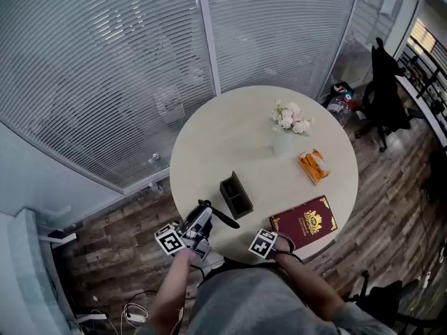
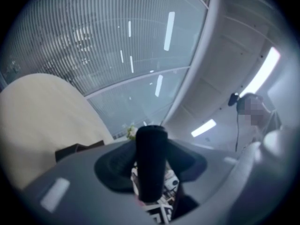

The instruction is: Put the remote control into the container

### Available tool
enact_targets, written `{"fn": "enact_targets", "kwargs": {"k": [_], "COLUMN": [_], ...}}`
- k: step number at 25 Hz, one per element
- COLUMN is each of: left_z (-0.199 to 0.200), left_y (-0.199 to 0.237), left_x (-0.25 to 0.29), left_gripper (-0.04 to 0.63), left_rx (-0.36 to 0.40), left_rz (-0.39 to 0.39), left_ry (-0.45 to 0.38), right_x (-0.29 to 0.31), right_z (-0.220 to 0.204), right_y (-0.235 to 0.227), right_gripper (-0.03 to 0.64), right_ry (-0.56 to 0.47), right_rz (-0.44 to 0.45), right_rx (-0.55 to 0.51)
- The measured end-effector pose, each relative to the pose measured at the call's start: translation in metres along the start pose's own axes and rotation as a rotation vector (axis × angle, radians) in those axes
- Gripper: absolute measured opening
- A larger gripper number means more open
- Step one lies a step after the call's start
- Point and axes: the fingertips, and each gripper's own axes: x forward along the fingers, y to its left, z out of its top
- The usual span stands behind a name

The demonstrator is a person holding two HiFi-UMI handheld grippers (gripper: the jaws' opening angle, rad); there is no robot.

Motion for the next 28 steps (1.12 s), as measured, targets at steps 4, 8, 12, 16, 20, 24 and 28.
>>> {"fn": "enact_targets", "kwargs": {"k": [4,8,12,16,20,24,28], "left_z": [-0.004,-0.014,-0.020,-0.024,-0.024,-0.030,-0.041], "left_y": [0.018,0.030,0.041,0.052,0.060,0.064,0.066], "left_x": [0.011,0.018,0.025,0.035,0.047,0.059,0.068], "left_gripper": [0.193,0.193,0.193,0.193,0.193,0.193,0.193], "left_rx": [0.030,0.075,0.103,0.134,0.177,0.253,0.344], "left_rz": [0.034,0.058,0.073,0.090,0.102,0.129,0.149], "left_ry": [0.050,0.127,0.178,0.217,0.231,0.261,0.321], "right_x": [0.008,0.016,0.018,0.018,0.017,0.016,0.016], "right_z": [0.000,-0.001,0.000,0.000,0.001,-0.001,-0.001], "right_y": [-0.003,0.005,0.005,0.004,0.002,0.003,0.002], "right_gripper": [0.015,0.015,0.016,0.017,0.017,0.015,0.017], "right_ry": [0.025,0.022,-0.002,-0.013,-0.032,-0.050,-0.082], "right_rz": [-0.010,0.021,-0.005,-0.014,-0.027,-0.059,-0.083], "right_rx": [0.025,0.096,0.143,0.209,0.250,0.283,0.308]}}
